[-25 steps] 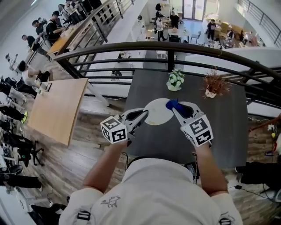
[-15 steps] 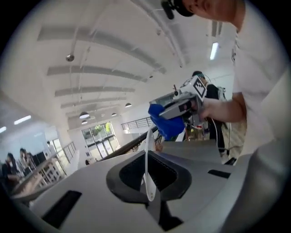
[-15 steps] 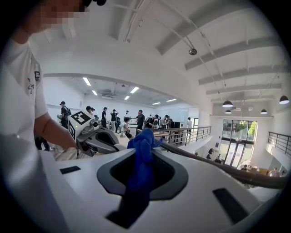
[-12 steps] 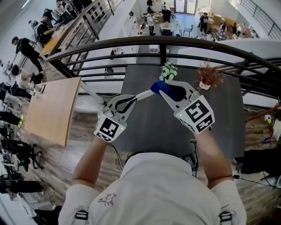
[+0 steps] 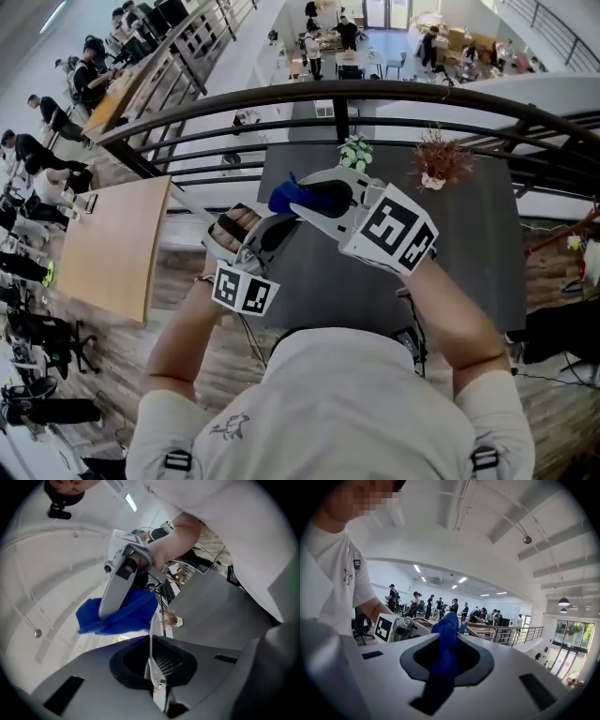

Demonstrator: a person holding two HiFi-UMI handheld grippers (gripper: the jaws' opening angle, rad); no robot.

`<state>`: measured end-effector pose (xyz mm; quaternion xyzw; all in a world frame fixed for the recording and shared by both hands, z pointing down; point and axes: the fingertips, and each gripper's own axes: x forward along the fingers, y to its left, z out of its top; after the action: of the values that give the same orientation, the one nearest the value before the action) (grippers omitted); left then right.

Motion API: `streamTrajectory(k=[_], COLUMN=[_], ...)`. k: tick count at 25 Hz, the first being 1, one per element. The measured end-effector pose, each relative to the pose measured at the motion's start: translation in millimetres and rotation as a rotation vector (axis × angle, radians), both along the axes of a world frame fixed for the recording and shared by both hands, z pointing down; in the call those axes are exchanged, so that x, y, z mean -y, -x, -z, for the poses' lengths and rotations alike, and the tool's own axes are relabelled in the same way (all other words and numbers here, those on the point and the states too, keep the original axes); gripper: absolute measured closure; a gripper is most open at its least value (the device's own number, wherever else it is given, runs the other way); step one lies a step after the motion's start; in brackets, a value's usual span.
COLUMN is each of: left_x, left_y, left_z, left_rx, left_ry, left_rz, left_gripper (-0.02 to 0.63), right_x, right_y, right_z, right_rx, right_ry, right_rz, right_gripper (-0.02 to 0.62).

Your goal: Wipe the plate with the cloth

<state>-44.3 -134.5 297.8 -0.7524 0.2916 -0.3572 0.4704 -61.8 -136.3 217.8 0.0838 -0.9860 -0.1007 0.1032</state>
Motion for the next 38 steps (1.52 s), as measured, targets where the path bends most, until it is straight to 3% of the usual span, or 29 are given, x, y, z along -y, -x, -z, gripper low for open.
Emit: streamTrajectory(k=[6,9,14,19,23,29,34,38], left_x=[-10,-16,-33,-45,-58,-74,-65,-50], left_y=[-12,-7,-22,-43,-60,-87,-87,-77], left_z=[23,32,32,33,33,27,22,20], left_rx=[0.112,0.107,0.118,0.081,0.076,0.115,0.143,0.137], left_ry=[-0.173,-0.179,-0.172,-0.157,-0.165,-0.184,-0.184,-0.172], left_rz=[-0.063,-0.097,-0.203,-0.268,-0.329,-0.407,-0.406,-0.37], left_gripper=[0.588,0.588,0.588,0.583,0.583,0.583,0.583,0.583], right_x=[0,15,48,67,78,66,46,25], right_y=[-23,-42,-66,-77,-73,-44,-24,-18], right_z=[-12,-23,-59,-87,-96,-93,-65,-43], right_rx=[0.066,0.039,-0.083,-0.178,-0.206,-0.261,-0.273,-0.23], right_ry=[0.106,0.159,0.378,0.486,0.521,0.521,0.424,0.401], right_rz=[0.059,0.036,0.063,0.053,0.036,0.114,0.166,0.215], right_gripper=[0.528,0.528,0.528,0.528,0.528,0.528,0.528,0.528])
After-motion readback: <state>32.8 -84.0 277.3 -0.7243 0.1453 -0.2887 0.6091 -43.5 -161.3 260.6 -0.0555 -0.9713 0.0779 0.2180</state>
